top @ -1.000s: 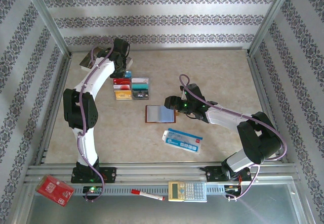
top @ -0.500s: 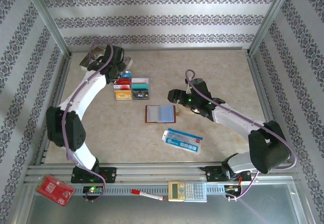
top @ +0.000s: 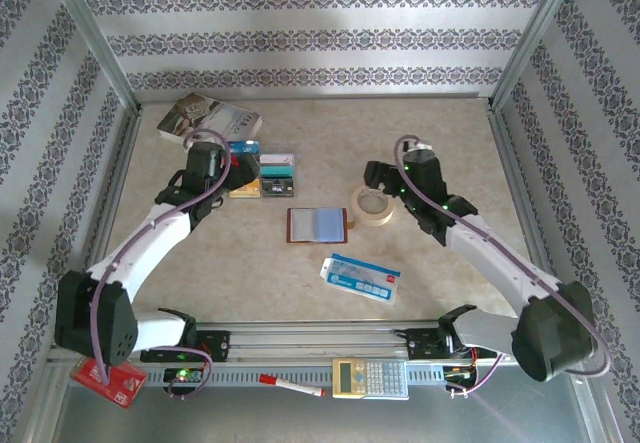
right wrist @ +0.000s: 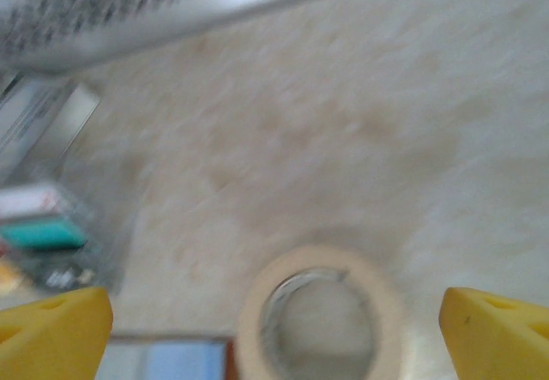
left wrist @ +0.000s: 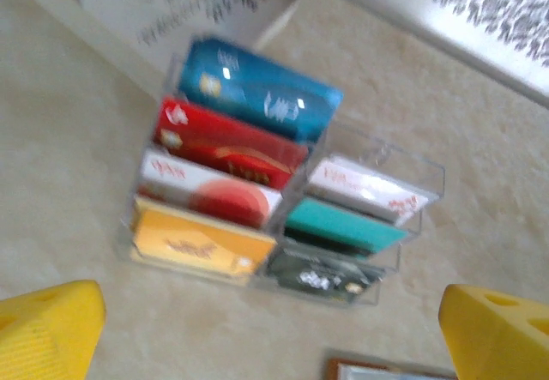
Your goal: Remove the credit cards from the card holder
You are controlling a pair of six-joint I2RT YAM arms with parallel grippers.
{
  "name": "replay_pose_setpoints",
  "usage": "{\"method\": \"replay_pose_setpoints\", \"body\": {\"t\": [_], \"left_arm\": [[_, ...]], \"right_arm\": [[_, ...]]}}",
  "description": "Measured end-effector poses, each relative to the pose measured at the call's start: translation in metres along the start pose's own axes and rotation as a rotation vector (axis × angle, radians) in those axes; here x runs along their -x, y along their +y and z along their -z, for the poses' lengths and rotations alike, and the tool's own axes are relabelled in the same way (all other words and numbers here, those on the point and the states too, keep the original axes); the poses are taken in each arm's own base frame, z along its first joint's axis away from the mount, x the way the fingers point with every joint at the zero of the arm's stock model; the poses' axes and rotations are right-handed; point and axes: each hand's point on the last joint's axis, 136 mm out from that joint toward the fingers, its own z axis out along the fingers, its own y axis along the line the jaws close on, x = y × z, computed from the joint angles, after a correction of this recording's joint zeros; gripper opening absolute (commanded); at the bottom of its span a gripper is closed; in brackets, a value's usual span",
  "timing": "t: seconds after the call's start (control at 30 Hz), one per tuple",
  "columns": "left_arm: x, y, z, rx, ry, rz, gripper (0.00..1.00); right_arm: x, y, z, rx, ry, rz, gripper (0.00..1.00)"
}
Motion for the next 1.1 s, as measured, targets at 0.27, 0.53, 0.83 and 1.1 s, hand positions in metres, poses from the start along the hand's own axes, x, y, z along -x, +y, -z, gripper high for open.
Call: {"method": "replay_pose_setpoints", "body": {"t": [0.27, 0.53, 0.83, 1.1], "left_arm": [[0.009, 0.067, 0.022, 0.202, -0.362, -0.209, 1.00], [-0.015, 0.117, 0.009, 0.363, -0.428, -0.337, 1.00], [-0.053, 0.114, -0.028, 0.229, -0.364, -0.487, 1.00], [-0.059, 0.107, -0.044, 0.150, -0.367, -0.521, 1.00]], "right_arm": [[0.028, -0.114, 0.039, -0.387, -0.272, -0.009, 0.98], [-0.031, -0.185, 0.030, -0.602, -0.223, 0.099, 0.98], [-0.055, -0.181, -0.001, -0.485, -0.200, 0.212, 0.98], [-0.043, -0.162, -0.023, -0.329, -0.256, 0.251, 0.98]]}}
